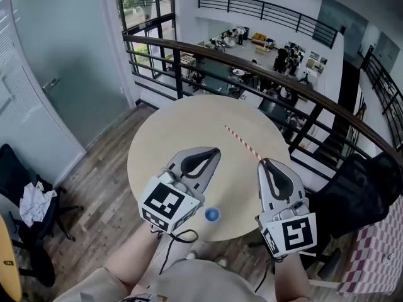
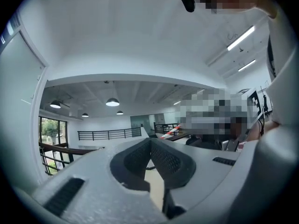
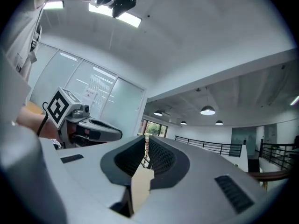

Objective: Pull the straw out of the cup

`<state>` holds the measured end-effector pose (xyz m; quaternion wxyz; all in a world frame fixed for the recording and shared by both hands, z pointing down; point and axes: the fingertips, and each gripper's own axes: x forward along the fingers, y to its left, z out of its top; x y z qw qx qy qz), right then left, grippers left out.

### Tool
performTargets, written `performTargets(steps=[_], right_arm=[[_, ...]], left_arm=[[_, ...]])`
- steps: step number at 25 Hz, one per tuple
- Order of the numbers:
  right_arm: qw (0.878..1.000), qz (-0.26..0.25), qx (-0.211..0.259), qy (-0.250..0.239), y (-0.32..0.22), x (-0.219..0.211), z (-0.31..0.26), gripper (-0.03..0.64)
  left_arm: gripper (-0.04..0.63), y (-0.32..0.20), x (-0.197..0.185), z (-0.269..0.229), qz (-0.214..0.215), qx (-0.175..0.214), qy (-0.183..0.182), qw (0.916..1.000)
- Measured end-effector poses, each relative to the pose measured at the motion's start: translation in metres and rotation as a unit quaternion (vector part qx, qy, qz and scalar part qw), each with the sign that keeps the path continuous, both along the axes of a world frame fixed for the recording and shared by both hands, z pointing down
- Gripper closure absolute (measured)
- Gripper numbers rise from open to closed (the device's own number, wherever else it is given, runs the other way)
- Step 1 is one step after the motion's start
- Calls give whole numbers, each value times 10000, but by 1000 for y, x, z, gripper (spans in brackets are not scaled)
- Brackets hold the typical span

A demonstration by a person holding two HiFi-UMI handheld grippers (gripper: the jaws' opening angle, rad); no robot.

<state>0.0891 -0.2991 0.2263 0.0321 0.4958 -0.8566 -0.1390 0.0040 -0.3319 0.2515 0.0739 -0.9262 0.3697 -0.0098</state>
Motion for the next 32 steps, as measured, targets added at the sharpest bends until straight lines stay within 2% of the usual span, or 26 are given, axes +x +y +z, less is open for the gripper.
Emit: performTargets(steps=[6,12,15,20,23,27,32], right_arm=[[9977,53,639,-220,20,16,-58,581],[9964,23,732,-435,40,28,-67,581],[9964,15,627,-571,45,38,-58,581],[9969,64,114,-781,44,52,-20,581],[9967,92,-90,-797,42,56,-4,581],[9969,126,-143,-769,41,63,0,581],[9972,110,-82,-729,40,63,-3,583]], left_arm=[[581,21,15,-48,148,353,234,9990],[581,35,12,-59,152,571,266,9979],[581,39,14,-49,209,472,337,9981],[581,46,14,-19,183,46,246,9995],[581,47,10,-7,126,-42,233,9996],[581,40,9,4,54,-163,275,9995],[581,39,8,1,30,-108,282,9995]])
